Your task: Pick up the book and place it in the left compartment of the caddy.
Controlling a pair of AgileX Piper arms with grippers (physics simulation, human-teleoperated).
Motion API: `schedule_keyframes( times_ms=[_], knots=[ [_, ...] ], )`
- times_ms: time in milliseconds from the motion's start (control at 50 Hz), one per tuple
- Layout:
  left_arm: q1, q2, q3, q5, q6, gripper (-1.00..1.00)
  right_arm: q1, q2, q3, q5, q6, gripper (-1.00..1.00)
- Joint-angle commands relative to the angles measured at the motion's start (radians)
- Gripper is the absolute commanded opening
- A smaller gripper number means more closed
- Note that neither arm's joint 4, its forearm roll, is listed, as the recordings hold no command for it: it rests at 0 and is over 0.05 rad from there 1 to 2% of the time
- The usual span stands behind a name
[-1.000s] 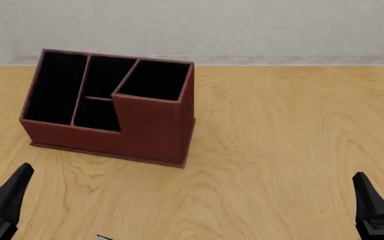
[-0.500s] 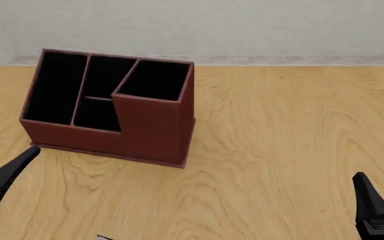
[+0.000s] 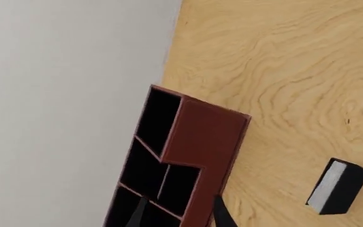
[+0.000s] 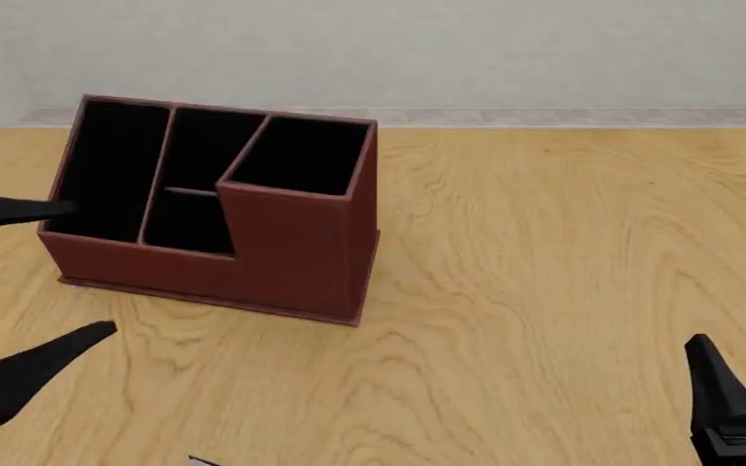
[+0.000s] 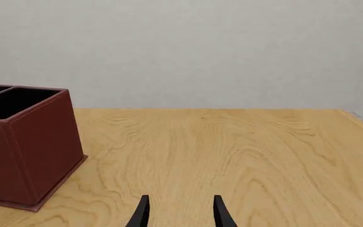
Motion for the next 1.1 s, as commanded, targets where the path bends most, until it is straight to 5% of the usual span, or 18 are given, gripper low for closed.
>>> schedule_keyframes(
  times_ms=[20, 100, 260, 520, 580, 680, 1100],
  knots=[
    [-0.071, 0.063, -0.075, 0.158, 0.074, 1.0, 0.0, 0.002, 0.004, -0.006, 0.0, 1.0],
    [-0.055, 0.083, -0.095, 0.209, 0.098, 1.0, 0.0, 0.002, 0.004, -0.006, 0.0, 1.0],
    [-0.131, 0.14, -0.117, 0.248, 0.025, 1.0, 0.0, 0.002, 0.004, -0.006, 0.0, 1.0],
    [-0.186, 0.184, -0.042, 0.207, -0.095, 1.0, 0.0, 0.002, 0.004, -0.006, 0.0, 1.0],
    [-0.16, 0.163, 0.038, 0.216, -0.051, 1.0, 0.0, 0.002, 0.004, -0.006, 0.0, 1.0],
    [-0.177, 0.172, 0.093, 0.194, -0.092, 1.0, 0.0, 0.002, 0.004, -0.006, 0.001, 1.0],
    [-0.229, 0.197, 0.212, 0.161, -0.125, 1.0, 0.0, 0.002, 0.004, -0.006, 0.001, 1.0]
  ],
)
